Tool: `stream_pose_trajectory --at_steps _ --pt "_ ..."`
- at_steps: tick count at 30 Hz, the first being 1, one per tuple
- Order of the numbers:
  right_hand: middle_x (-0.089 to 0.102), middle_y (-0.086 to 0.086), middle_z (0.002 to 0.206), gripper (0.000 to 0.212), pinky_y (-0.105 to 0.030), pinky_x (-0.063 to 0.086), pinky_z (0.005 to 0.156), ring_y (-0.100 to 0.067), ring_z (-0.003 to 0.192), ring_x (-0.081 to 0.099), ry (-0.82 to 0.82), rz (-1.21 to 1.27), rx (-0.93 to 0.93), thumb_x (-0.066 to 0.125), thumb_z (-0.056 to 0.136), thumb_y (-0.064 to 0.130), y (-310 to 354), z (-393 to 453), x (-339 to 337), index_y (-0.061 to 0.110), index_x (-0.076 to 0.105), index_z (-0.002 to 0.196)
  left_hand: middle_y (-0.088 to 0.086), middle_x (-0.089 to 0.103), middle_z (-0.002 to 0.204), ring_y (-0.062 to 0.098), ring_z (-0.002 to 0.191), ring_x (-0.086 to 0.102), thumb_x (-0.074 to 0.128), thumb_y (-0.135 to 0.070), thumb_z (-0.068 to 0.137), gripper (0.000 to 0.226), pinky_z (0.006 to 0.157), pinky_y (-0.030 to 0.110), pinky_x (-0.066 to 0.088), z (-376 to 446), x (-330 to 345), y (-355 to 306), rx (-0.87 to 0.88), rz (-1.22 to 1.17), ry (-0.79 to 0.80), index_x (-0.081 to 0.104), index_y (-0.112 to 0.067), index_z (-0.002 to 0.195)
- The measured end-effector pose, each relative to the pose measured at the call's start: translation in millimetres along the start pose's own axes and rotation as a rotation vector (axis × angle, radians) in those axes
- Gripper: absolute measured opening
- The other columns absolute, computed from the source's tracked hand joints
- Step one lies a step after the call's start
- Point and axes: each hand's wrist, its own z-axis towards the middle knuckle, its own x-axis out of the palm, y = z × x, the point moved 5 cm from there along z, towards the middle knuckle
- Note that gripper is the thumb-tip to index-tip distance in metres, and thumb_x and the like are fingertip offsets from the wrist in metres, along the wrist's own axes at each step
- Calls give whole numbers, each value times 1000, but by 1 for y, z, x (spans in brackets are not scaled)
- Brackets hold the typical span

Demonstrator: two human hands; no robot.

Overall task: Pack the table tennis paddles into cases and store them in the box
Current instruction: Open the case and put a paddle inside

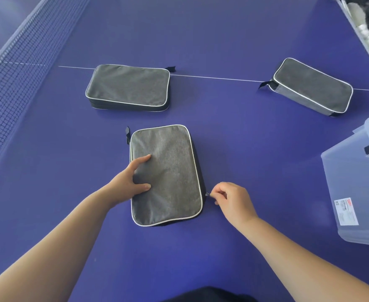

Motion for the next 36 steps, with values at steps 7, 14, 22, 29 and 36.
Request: stream_pose_trajectory --at_steps 7,14,22,29,36 --pt "63 10 71 15 -34 51 66 -12 70 61 60 17 -17 65 88 16 3 -16 15 20 65 73 9 13 161 30 140 29 57 -41 93 60 108 45 39 -1 17 -21 -80 340 -380 33 -40 149" --pt "66 8 77 8 -36 55 67 -13 73 65 18 52 -4 66 89 16 2 -19 12 17 69 81 21 -15 160 34 149 -14 58 -74 76 116 121 45 -4 -2 79 -39 -179 424 -534 0 -13 156" --pt "62 10 74 12 -34 51 65 -12 71 60 40 16 -20 66 89 20 -1 -23 13 20 66 77 9 -16 162 26 150 -13 66 -74 69 123 123 40 2 1 72 -34 27 599 -395 -2 -20 157" --pt "64 8 76 17 -35 53 67 -8 70 64 16 65 38 61 90 13 -6 -20 10 18 64 74 3 -17 163 22 150 -13 67 -76 66 126 123 40 6 6 66 -36 138 720 -234 -5 -27 156" --pt "66 10 77 19 -29 54 67 -1 67 66 -65 111 117 60 92 12 -20 -12 -11 21 64 75 -2 -22 162 18 150 -16 67 -77 64 128 121 35 -2 13 60 -41 279 866 -66 -10 -30 155"
